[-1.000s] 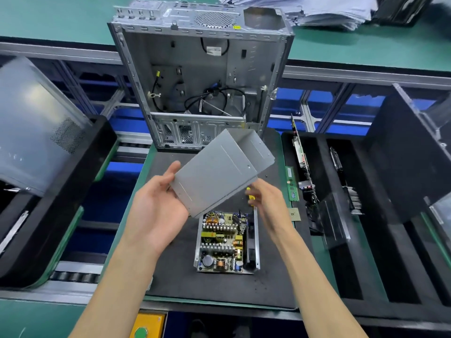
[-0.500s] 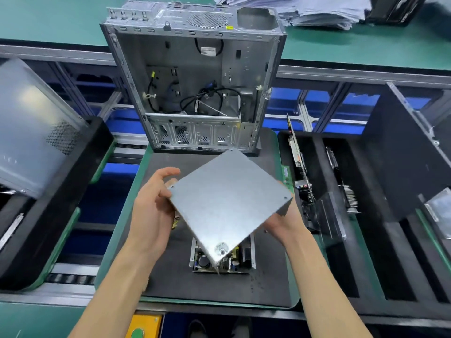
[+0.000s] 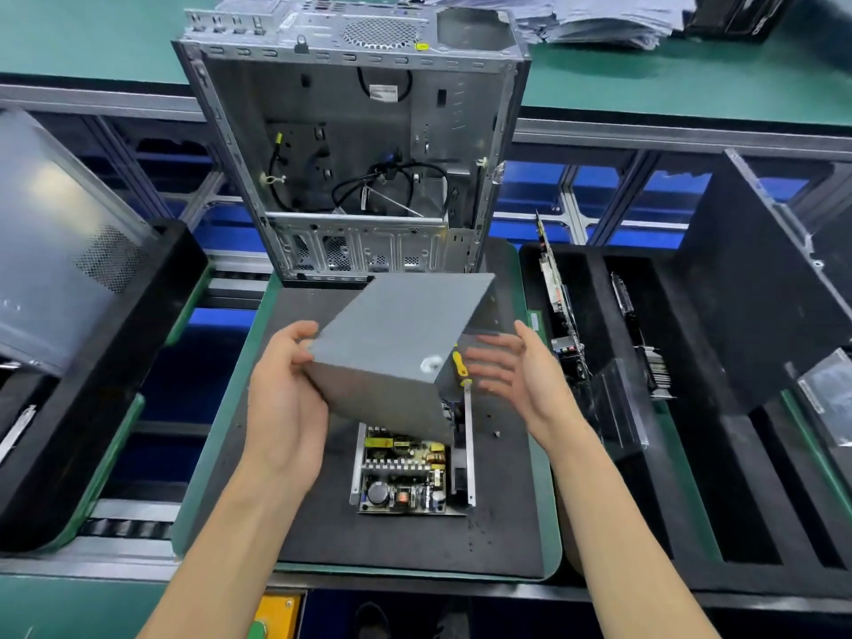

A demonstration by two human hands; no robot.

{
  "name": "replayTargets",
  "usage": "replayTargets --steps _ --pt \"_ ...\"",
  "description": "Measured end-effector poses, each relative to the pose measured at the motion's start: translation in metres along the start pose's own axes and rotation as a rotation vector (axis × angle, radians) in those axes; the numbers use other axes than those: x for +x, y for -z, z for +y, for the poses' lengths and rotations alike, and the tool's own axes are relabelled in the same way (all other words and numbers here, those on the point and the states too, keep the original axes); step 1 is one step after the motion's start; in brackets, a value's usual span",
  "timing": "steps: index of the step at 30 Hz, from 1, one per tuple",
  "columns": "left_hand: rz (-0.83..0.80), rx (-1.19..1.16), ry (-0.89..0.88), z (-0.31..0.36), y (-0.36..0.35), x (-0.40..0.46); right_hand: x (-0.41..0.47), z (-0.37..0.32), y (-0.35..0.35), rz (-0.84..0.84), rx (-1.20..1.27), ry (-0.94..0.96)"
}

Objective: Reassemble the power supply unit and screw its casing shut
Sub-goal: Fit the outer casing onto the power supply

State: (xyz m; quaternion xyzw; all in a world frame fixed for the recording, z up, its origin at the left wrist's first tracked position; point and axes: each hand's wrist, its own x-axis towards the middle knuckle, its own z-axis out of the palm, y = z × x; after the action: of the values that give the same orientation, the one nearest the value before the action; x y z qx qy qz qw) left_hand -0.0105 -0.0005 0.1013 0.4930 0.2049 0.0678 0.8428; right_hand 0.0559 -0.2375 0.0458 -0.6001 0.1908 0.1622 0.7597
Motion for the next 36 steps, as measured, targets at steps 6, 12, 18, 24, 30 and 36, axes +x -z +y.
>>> replayTargets --steps 6,12,18,24,30,36 --pt "0.035 0.174 -0.027 -0.02 -0.007 -0.003 0.0 -0.006 0.0 0.021 -0.112 0.051" --pt "0.101 0.334 -0.022 -0.049 -0.001 -0.024 0.004 0.004 -0.002 0.138 -0.29 -0.062" --pt "0.117 0.419 -0.012 -0.065 0.013 -0.044 0.0 0.024 -0.003 0.087 -0.54 0.042" --pt "0.087 0.444 0.112 -0.059 0.022 -0.044 0.002 0.025 -0.018 0.054 -0.622 0.062" --pt "0.089 0.446 0.213 -0.055 0.023 -0.041 0.0 0.036 -0.018 0.078 -0.622 0.085" --pt "-0.061 0.564 0.266 -0.056 0.031 -0.049 -0.009 0.048 -0.016 0.092 -0.582 0.119"
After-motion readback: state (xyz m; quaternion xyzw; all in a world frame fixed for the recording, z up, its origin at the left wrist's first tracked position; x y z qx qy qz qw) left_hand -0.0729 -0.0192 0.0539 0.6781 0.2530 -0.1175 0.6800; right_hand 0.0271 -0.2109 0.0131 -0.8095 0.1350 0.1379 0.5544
